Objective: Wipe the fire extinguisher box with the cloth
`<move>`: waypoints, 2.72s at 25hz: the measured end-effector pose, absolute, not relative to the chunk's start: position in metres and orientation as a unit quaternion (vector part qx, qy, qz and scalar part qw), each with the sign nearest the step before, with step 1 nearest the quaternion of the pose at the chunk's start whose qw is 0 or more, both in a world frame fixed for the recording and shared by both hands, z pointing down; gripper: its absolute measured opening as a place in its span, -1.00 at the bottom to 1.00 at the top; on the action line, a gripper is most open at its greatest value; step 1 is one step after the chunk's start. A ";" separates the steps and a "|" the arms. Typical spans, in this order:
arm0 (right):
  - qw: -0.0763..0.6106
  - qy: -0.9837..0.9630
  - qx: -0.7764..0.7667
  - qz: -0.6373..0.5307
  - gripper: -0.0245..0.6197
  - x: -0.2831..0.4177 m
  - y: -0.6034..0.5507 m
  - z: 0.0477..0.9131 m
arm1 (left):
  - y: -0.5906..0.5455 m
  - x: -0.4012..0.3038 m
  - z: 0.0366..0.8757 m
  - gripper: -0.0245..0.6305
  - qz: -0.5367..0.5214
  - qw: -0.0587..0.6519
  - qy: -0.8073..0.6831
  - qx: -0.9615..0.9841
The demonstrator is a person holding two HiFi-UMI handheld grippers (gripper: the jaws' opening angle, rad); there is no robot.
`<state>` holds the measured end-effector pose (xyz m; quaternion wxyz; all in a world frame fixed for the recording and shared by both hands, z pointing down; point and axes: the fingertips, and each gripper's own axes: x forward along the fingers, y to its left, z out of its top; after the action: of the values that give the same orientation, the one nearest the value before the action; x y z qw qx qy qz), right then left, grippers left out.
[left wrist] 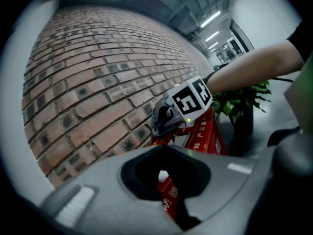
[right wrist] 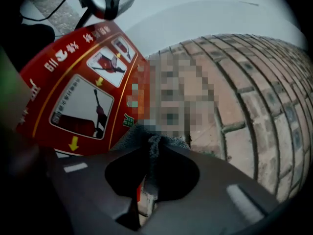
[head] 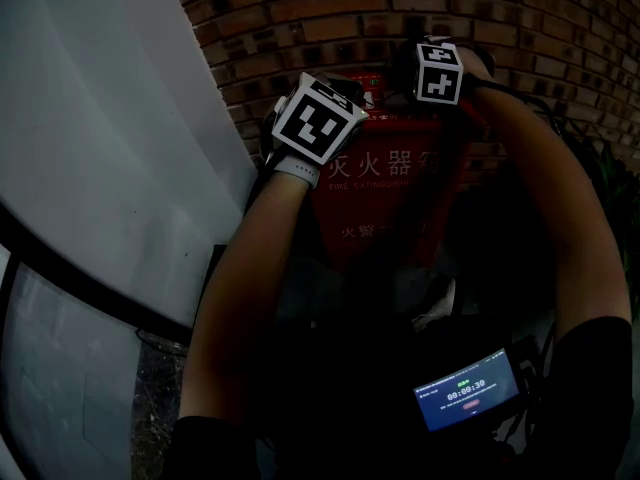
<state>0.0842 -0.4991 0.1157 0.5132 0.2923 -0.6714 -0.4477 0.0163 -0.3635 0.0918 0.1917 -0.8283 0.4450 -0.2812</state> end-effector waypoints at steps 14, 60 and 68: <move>0.505 -0.679 0.232 -0.479 -0.83 0.070 -0.460 0.136 | -0.373 0.041 0.105 -0.92 -0.309 0.208 0.434 -0.821; 0.537 -0.629 0.279 -0.488 -0.83 0.161 -0.516 0.134 | -0.376 0.103 0.106 -0.92 -0.288 0.230 0.394 -0.842; 0.536 -0.669 0.208 -0.471 -0.83 0.151 -0.462 0.140 | -0.362 0.114 0.106 -0.92 -0.284 0.238 0.389 -0.843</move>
<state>0.1510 -0.4624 0.1402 0.5359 0.2081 -0.6688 -0.4714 0.1145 -0.3616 0.1063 0.2379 -0.8432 0.3894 -0.2841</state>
